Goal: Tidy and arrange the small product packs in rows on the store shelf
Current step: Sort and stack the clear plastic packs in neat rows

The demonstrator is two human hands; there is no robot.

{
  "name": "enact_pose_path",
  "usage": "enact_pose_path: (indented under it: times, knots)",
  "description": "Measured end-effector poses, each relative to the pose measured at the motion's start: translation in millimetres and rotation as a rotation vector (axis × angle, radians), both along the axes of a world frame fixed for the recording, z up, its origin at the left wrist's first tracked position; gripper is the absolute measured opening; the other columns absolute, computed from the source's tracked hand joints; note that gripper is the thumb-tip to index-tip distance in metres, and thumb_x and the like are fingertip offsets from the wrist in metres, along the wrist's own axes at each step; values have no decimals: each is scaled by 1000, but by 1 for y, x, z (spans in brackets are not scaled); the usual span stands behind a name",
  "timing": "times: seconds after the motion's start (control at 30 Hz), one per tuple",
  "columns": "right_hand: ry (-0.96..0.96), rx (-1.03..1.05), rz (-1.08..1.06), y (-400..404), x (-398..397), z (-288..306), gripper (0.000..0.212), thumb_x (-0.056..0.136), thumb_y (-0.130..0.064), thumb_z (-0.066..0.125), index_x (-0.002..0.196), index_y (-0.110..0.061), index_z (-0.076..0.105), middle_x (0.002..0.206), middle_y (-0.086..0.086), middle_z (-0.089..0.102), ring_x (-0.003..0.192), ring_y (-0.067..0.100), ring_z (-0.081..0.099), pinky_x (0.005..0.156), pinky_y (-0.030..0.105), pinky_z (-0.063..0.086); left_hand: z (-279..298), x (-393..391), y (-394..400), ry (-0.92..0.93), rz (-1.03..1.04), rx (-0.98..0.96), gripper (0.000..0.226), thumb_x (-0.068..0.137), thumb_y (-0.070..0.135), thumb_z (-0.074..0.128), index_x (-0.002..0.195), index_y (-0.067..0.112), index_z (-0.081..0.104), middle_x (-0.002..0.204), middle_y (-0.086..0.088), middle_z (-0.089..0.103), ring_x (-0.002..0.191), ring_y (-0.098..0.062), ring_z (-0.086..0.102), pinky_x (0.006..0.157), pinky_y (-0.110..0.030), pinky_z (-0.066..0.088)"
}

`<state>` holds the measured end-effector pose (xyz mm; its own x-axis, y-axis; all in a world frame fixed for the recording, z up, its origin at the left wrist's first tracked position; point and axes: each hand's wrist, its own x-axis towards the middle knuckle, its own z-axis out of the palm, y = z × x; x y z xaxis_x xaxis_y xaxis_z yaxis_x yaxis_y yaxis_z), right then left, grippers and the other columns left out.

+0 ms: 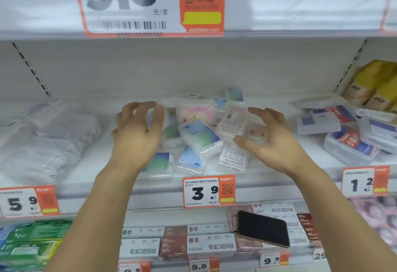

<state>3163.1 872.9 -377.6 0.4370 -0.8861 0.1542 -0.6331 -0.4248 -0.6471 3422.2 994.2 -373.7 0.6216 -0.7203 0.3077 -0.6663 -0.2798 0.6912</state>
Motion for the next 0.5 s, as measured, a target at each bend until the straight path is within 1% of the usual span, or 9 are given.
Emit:
enact_pose_path:
  times: [0.07,0.1,0.17,0.23,0.27,0.3,0.37,0.47,0.5]
  knots:
    - [142,55,-74,-3,-5,0,81,66,-82,58,139,-53,38,158,1,26,151,20,18,118,53,26,-3,8,4,22,53,215,72,72,72,34,137,42,42,149,-6,31,139,-27,24,113,-46,24]
    - [192,80,-92,-4,-6,1,85,62,-90,50,137,-51,41,156,1,33,149,22,21,116,54,27,-5,8,5,66,42,281,72,73,72,37,140,44,36,150,-6,28,141,-28,22,114,-45,22]
    - [247,102,-95,-6,-4,0,90,59,-96,38,132,-45,50,143,-1,50,141,25,32,111,50,33,-8,-1,5,162,-10,268,61,87,58,47,145,44,31,148,-5,29,140,-27,25,109,-38,25]
    - [275,101,-81,-2,0,0,84,65,-92,39,130,-40,53,135,1,55,132,28,38,105,44,36,-9,-9,2,250,-60,160,55,93,45,49,145,45,29,146,-3,32,135,-25,34,97,-30,32]
    - [292,101,-65,2,1,2,78,71,-87,44,132,-39,53,133,3,54,130,29,38,102,42,36,-9,-12,1,282,-75,124,56,94,43,49,145,45,28,146,-3,33,133,-23,38,94,-29,32]
    - [315,107,-45,6,1,6,73,76,-81,48,135,-38,51,132,6,52,129,30,38,100,40,35,-8,-14,-1,296,-80,107,57,94,43,49,146,46,26,146,-3,33,132,-23,39,96,-30,32]
    - [340,145,-20,8,-4,15,71,82,-74,51,142,-35,45,136,9,49,130,32,38,100,37,34,-8,-16,-3,314,-69,110,58,93,45,48,145,47,24,147,-3,33,133,-25,38,101,-35,33]
    - [232,195,-90,8,-6,26,77,85,-67,55,148,-28,37,145,12,44,132,33,45,103,38,38,-5,-14,-2,346,-65,112,51,93,51,46,142,50,31,142,1,37,130,-23,40,104,-41,38]
    - [184,154,-130,10,-3,28,76,86,-63,57,149,-25,38,145,13,43,131,34,47,102,38,39,-3,-11,-1,320,-61,119,48,92,54,45,139,51,36,138,2,41,129,-23,41,105,-45,40]
